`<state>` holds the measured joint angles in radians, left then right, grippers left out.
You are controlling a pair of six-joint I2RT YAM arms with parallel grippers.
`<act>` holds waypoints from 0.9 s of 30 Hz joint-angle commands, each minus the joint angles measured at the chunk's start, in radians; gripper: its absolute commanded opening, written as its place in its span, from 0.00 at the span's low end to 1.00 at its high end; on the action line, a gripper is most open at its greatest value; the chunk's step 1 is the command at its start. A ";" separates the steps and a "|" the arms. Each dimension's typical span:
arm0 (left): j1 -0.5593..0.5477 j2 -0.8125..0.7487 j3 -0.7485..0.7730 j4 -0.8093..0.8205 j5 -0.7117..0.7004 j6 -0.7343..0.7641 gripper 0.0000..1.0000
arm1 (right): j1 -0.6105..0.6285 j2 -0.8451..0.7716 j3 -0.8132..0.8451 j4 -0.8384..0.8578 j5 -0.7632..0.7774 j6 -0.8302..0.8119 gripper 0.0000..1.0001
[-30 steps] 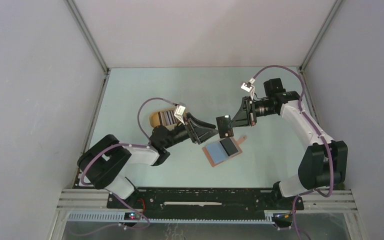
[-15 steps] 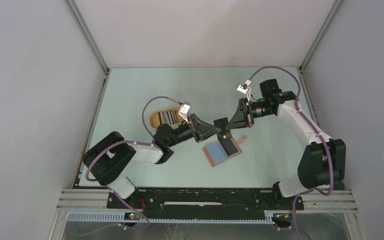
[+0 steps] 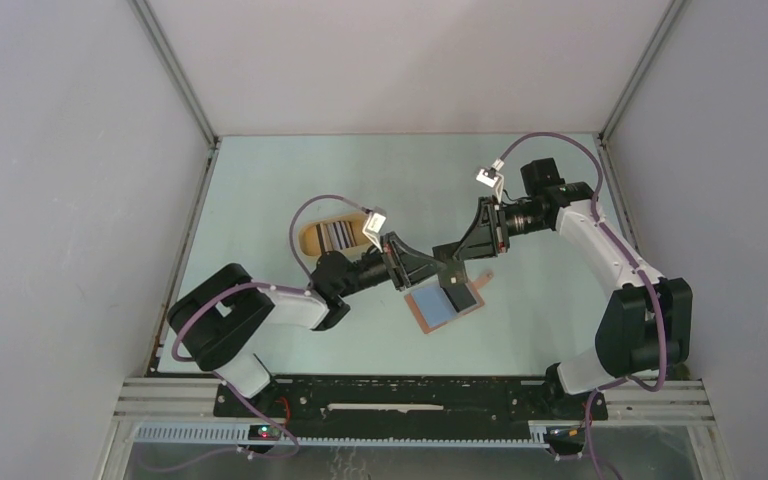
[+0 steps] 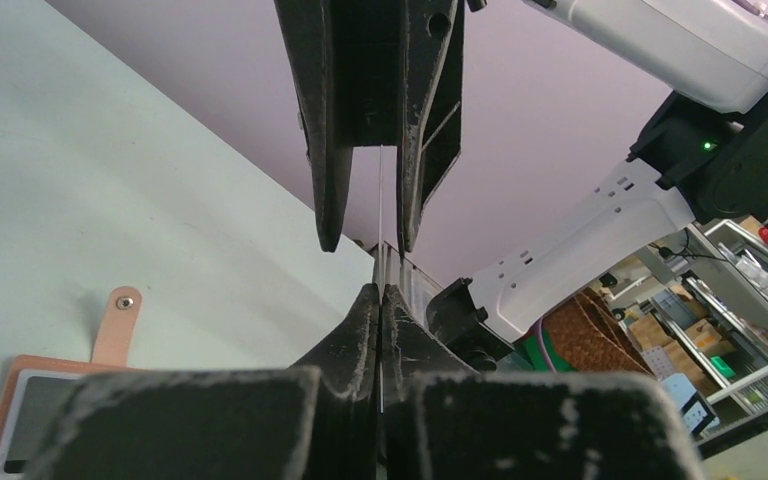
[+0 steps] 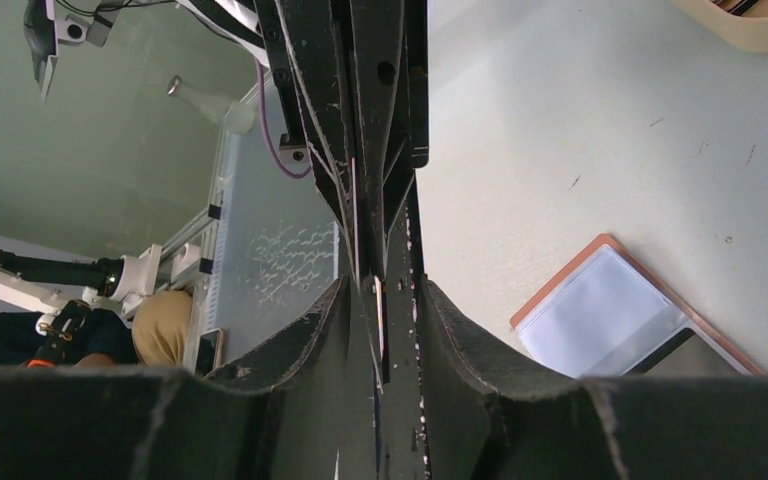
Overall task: Put the credit cards into the card holder
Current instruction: Insert the credit card into the card holder.
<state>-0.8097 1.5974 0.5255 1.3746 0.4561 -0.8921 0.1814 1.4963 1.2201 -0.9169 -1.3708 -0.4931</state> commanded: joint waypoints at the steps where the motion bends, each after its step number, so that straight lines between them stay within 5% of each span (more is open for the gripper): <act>1: -0.018 0.010 -0.005 0.051 0.002 0.002 0.00 | -0.013 -0.005 0.022 0.010 -0.040 0.023 0.40; 10: -0.020 0.024 -0.023 0.081 -0.026 -0.004 0.00 | -0.038 -0.002 0.023 0.018 -0.065 0.046 0.33; 18: -0.020 0.021 -0.037 0.093 -0.048 0.003 0.02 | -0.028 0.009 0.024 0.038 -0.037 0.074 0.00; 24: -0.016 -0.042 -0.148 0.089 -0.139 0.031 0.51 | -0.053 0.007 0.022 0.011 0.056 0.039 0.00; 27: -0.011 -0.077 -0.215 0.057 -0.197 0.050 0.54 | -0.080 0.004 -0.023 0.043 0.109 0.063 0.00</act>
<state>-0.8242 1.5902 0.3847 1.4204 0.3492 -0.8829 0.1326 1.5009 1.2198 -0.8970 -1.3354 -0.4324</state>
